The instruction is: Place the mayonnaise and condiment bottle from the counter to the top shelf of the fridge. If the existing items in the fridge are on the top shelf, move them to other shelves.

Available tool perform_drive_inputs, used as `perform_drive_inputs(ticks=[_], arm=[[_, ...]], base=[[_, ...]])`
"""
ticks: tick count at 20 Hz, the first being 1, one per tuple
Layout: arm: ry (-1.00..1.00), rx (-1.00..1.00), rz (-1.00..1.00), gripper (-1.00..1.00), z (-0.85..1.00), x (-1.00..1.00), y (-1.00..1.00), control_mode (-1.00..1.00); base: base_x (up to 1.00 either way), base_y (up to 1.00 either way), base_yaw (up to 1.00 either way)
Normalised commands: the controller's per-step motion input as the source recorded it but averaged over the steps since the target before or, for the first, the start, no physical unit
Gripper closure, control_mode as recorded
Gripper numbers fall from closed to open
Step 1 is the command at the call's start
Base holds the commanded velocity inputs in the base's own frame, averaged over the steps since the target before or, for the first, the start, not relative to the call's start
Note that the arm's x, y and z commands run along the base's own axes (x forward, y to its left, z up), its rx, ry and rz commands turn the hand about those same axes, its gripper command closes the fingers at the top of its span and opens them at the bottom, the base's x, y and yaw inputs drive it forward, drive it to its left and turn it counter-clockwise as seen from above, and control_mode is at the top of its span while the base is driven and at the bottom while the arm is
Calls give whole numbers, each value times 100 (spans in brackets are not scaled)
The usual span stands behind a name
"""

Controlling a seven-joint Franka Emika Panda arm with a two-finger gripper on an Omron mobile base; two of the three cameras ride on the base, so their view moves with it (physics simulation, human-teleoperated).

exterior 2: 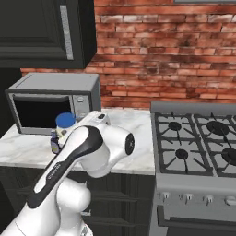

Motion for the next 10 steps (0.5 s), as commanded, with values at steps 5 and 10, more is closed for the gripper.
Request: perform_drive_inputs(ticks=[5,10], arm=[[0,0,-1,100,78,-99,0,-100],[-3,0,5,100,14,-79,-6,100]], base=[[0,0,0],[-20,-3,4]])
